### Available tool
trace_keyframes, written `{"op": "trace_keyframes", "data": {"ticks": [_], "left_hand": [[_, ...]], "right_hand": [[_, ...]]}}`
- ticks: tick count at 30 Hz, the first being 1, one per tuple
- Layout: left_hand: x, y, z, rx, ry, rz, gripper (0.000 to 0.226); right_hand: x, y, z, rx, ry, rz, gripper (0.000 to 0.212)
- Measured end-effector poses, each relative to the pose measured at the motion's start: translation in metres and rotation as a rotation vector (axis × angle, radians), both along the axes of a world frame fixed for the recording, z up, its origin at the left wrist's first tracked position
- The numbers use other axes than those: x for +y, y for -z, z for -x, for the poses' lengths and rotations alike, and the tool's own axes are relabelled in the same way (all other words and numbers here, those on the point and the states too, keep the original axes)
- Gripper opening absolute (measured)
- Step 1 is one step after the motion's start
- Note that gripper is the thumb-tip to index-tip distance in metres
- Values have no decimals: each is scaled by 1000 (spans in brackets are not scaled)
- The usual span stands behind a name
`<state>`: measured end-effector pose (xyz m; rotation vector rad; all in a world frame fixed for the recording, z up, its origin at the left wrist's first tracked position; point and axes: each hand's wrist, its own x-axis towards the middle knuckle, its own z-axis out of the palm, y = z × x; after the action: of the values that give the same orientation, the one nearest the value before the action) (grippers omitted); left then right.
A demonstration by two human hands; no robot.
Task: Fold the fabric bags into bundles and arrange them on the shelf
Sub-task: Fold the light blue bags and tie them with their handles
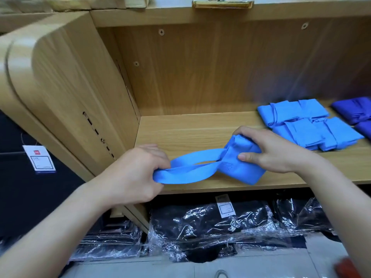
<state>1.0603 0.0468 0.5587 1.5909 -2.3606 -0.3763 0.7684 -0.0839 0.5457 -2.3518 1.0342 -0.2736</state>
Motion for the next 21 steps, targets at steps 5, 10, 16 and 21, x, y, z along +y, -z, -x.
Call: {"op": "trace_keyframes", "data": {"ticks": [5,10,16,21], "left_hand": [[14,-26,13,635,193,-255,34],[17,-30,16,916,246,-393,22],[12,-32,26,1308,320,-466,51],[5,-26,43,1497,110,-383,50]], "right_hand": [[-5,10,-5,-70,-8,-162,26],[-2,15,-15,-152,-45,-374,30],[-2,14,-23,-215,-147,-578,24],[3,11,-28,-255,-191,-681,26]]}}
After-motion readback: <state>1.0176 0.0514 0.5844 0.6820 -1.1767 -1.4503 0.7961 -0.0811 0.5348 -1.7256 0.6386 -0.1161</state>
